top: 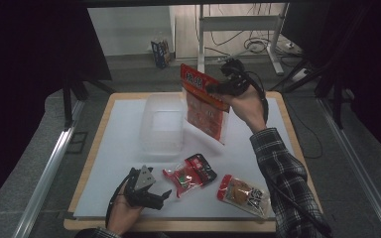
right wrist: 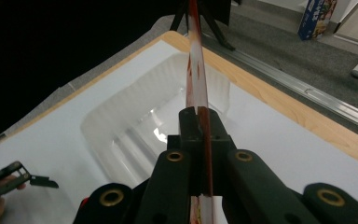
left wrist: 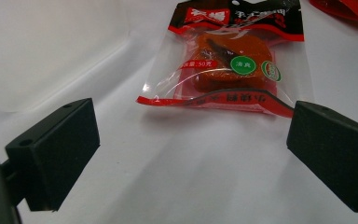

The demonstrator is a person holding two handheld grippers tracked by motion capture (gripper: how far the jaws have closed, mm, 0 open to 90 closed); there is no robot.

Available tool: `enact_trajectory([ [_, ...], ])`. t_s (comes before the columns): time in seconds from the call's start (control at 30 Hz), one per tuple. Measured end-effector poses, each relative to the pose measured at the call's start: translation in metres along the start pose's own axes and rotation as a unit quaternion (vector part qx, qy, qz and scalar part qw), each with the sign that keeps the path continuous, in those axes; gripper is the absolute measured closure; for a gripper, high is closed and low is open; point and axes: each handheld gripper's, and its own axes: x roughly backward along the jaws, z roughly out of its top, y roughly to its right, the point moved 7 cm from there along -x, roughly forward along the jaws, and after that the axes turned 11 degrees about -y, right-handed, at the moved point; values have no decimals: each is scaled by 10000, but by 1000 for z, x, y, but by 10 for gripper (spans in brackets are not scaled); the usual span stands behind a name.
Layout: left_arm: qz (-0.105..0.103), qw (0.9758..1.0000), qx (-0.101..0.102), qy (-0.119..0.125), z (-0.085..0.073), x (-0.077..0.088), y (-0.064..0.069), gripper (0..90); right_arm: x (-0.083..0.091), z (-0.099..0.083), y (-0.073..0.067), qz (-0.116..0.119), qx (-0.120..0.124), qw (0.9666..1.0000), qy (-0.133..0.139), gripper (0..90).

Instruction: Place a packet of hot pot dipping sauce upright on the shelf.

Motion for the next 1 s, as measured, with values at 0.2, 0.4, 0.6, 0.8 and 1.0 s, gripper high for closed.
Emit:
enact_trajectory([
  [0.2, -9, 10000, 8, 5, 0, 0, 0, 23, -1, 14, -2, -1, -6, 9999, 114, 888],
  [0.4, 2, 10000, -15, -6, 0, 0, 0, 24, 0, 28, -6, -62, -5, 9997, 234, 888],
  [0.6, -10, 10000, -24, -3, 0, 0, 1, 23, -6, 46, -12, -19, -60, 9993, 369, 888],
  [0.8, -20, 10000, -14, 19, 0, 0, 1, 23, -16, 61, -19, -21, -68, 9990, 436, 888],
  [1.0, -25, 10000, -18, 18, 0, 1, 1, 23, -30, 75, -25, 52, -101, 9988, 482, 888],
])
